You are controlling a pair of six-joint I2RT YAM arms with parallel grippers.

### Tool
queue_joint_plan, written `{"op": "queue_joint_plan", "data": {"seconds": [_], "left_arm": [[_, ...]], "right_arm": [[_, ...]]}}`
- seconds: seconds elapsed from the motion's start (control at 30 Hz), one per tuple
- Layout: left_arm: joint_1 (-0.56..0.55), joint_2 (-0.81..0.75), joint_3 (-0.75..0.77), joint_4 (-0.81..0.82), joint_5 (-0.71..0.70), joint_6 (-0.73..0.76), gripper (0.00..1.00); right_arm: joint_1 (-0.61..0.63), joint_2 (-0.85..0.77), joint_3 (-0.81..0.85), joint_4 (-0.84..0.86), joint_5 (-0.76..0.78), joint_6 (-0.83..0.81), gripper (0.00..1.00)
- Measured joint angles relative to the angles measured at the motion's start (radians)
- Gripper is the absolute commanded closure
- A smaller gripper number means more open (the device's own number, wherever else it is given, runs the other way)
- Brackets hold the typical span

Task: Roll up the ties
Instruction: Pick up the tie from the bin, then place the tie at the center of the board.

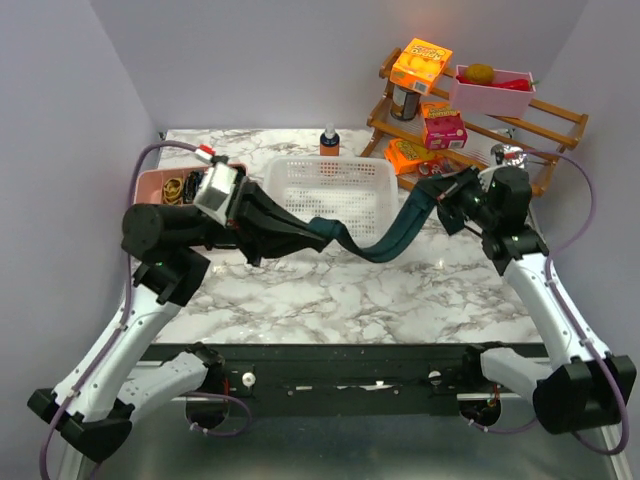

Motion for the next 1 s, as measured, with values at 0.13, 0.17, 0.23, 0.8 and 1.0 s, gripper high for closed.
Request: {"op": "queue_joint_plan", "data": {"seconds": [0.13, 0.17, 0.23, 0.8, 1.0], "left_arm": [[-0.136, 0.111, 0.011, 0.052, -0.001, 0.01, 1.0], [-0.181, 0.146, 0.023, 0.057, 0.0, 0.017, 1.0], [-0.251, 0.211, 0.051, 0.063, 0.0, 0.037, 1.0], [-0.319, 0.342, -0.183, 0.081, -0.077, 0.06, 1.0], [-0.281, 0.216, -0.316, -0.159, -0.172, 0.192, 1.0]], "right_arm": [[-0.103, -0.118, -0.092, -0.094, 0.02, -0.048, 0.96], [-0.14, -0.144, -0.113, -0.114, 0.019, -0.066, 0.96], [-0.203, -0.177, -0.136, -0.15, 0.02, -0.093, 0.96], [-0.408, -0.196, -0.527, -0.204, 0.029, -0.222, 0.81], [-0.408, -0.139, -0.627, -0.194, -0.012, -0.22, 0.52]]}}
